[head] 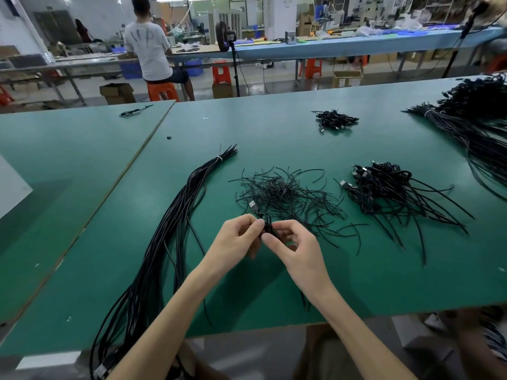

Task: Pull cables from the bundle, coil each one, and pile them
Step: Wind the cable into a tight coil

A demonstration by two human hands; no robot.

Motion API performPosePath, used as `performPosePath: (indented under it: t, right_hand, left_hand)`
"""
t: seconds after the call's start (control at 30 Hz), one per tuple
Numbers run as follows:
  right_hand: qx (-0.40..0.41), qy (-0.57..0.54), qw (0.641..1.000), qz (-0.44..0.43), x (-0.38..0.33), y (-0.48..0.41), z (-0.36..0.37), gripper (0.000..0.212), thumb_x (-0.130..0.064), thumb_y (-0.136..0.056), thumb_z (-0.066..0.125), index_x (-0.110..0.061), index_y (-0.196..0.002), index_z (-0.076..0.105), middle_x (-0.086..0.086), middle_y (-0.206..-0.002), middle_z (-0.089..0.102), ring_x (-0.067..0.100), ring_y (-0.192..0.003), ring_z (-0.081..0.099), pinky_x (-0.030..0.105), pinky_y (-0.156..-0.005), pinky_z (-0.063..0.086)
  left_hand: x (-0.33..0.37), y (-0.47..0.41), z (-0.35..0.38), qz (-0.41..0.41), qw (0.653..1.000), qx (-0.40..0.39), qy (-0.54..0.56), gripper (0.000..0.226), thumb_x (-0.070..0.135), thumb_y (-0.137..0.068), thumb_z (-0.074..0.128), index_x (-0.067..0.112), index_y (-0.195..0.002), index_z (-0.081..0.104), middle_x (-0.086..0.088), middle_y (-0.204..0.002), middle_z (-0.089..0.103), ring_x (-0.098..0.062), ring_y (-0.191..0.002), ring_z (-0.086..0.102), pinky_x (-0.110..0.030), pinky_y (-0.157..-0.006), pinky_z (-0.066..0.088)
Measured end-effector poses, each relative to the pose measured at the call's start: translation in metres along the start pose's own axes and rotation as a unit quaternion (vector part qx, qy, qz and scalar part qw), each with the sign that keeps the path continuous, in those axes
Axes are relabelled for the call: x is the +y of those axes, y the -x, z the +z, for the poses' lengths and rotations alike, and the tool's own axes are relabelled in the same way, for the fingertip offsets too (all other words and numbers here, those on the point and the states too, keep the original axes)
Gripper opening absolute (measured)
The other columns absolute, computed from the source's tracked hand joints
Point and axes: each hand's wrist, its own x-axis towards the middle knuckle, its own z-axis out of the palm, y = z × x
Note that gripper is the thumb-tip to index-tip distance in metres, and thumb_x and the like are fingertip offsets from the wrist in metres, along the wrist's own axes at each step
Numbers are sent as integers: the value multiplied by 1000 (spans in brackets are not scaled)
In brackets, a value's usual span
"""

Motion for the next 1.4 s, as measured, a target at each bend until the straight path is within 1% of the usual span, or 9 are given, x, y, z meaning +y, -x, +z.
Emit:
performPosePath:
  t: [0.2, 0.3, 0.4, 0.53, 0.73, 1.0, 1.1, 1.27, 1.4]
  right_hand:
    - [0, 20, 1000, 15, 1, 0, -1, 24, -35, -84, 83, -24, -101, 71, -6, -92, 75, 10, -89, 69, 24, -82, 56]
    - [8, 18, 1000, 15, 1, -1, -1, 14, -29, -90, 78, -22, -100, 72, -7, -90, 75, 9, -87, 71, 25, -81, 57]
    - [17, 26, 999, 16, 2, -1, -1, 8, -26, -97, 69, -20, -99, 74, -5, -86, 75, 11, -81, 69, 32, -78, 58]
    - [19, 31, 999, 6, 1, -1, -1, 14, -26, -92, 76, -18, -104, 74, -7, -93, 76, 7, -90, 71, 24, -82, 57]
    - [27, 57, 998, -2, 2, 0, 0, 13, -24, -94, 75, -17, -105, 75, -9, -92, 76, 5, -89, 72, 25, -82, 59]
    - [5, 182, 982, -40, 1, 2, 7, 15, -27, -100, 63, -18, -96, 74, -10, -81, 70, 5, -77, 66, 23, -73, 55]
    - [-9, 206, 977, -45, 0, 2, 7, 18, -23, -103, 58, -16, -94, 72, -9, -76, 68, 6, -72, 64, 21, -67, 51]
    - [-33, 243, 968, -59, 0, 3, 10, 24, -23, -107, 51, -12, -94, 67, -5, -82, 65, 10, -76, 60, 34, -72, 51]
    - [-40, 223, 972, -62, -1, 3, 8, 19, -22, -107, 51, -15, -98, 66, -8, -78, 66, 9, -71, 63, 31, -67, 52]
  left_hand:
    - [-10, -1, 2, -24, 1000, -3, -5, 37, 30, -107, 54, 2, -85, 61, -1, -60, 61, -16, -48, 55, -16, -45, 38]
    - [-13, 0, 4, -21, 1000, 5, 12, 48, 44, -106, 49, 5, -81, 60, -5, -63, 62, -21, -51, 57, -20, -46, 37]
    - [-13, 1, 6, -7, 1000, 12, 23, 48, 52, -105, 48, 16, -78, 65, -7, -66, 64, -21, -53, 58, -21, -46, 38]
    - [-12, 1, 10, -25, 1000, 4, -12, 56, 62, -99, 52, 12, -78, 64, -7, -60, 66, -13, -48, 56, -15, -49, 39]
    - [-14, 1, 14, -17, 999, 22, -22, 40, 39, -105, 56, 8, -80, 64, -4, -58, 66, -10, -50, 55, -14, -50, 39]
    - [-18, 5, 19, -34, 997, 73, 14, 28, 34, -101, 62, 13, -85, 73, -2, -60, 65, -11, -56, 59, -19, -50, 42]
    - [-20, 7, 18, -19, 997, 68, 19, 23, 27, -102, 63, 11, -88, 72, 0, -62, 65, -10, -57, 60, -18, -53, 43]
    - [-22, 8, 14, -11, 997, 57, 54, 19, 23, -100, 67, 6, -92, 68, 0, -66, 65, -13, -60, 60, -20, -55, 46]
    - [-22, 7, 7, -24, 995, 27, 96, 16, 19, -99, 69, 5, -91, 66, -5, -70, 66, -15, -62, 58, -21, -58, 47]
